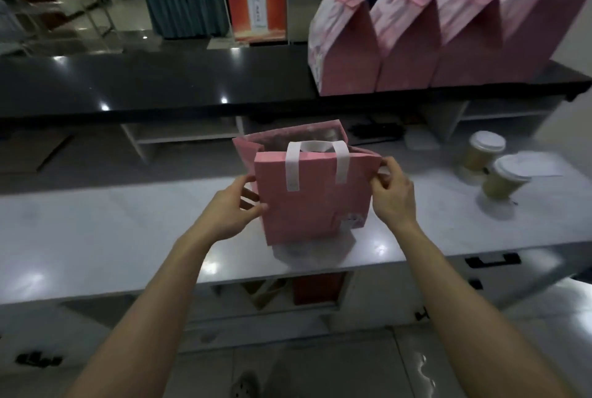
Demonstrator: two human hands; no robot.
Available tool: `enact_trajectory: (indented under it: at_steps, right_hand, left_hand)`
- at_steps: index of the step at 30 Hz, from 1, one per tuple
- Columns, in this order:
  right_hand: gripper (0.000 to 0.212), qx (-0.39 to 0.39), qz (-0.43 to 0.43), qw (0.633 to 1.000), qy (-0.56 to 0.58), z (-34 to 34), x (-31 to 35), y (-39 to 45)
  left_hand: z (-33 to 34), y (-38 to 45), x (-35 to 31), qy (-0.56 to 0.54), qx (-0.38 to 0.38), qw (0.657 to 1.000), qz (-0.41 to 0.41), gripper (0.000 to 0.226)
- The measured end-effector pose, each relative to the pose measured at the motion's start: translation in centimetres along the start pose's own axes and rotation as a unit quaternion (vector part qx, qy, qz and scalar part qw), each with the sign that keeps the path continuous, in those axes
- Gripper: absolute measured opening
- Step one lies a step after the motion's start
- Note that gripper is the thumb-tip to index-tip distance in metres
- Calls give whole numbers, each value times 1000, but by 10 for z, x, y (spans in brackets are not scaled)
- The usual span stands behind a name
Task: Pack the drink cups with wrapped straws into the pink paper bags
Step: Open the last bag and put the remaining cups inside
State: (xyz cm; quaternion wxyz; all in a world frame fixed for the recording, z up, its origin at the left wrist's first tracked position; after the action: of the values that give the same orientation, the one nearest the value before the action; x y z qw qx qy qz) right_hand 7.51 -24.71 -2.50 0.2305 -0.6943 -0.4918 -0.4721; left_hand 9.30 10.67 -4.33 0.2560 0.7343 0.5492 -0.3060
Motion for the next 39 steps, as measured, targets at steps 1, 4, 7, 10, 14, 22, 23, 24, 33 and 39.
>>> enact_trajectory:
  at_steps: [1,4,7,10,14,22,23,24,33,39]
  right_hand:
    - [15,-19,4,1000,-2,-18,-8,2]
    - [17,-74,15,997,-7,-64,-30,10]
    - [18,-114,35,993,-2,-96,-50,20]
    - [12,-85,59,995,6,-107,-67,26]
    - [23,150,62,986,26,-90,-77,22]
    - [38,367,128,918,75,-89,-56,42]
    - [36,364,127,919,81,-94,-54,50]
    - [32,364,122,919,90,-99,-50,59]
    - [16,92,100,985,110,-169,-74,145]
    - [16,-106,129,986,-16,-218,-123,200]
  left_hand:
    - [13,9,-14,-2,7,1000,9,70]
    - [48,39,-54,-16,15,999,29,75]
    - [77,70,-86,-77,16,996,49,83]
    - [102,98,-111,-169,30,984,54,91]
    - [125,133,-127,-317,41,948,-4,97]
    - [141,193,-148,-208,122,970,-6,104]
    - [140,201,-149,-201,125,972,-3,97]
    - [138,209,-151,-194,131,972,6,89]
    - [142,264,-182,-129,139,977,100,55]
    - [166,301,-231,-30,162,968,189,30]
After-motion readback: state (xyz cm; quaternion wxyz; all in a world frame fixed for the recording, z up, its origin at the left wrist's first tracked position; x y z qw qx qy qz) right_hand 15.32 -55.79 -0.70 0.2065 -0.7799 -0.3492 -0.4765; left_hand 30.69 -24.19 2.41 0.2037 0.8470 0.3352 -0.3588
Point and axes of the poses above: each hand's wrist, its own y-axis towards the middle knuckle, its own z-axis out of the palm, x = y × z, the point moved 6 cm from there along y, towards the middle knuckle, and after that the axes turned 9 degrees about z, right-handed, at the moved point
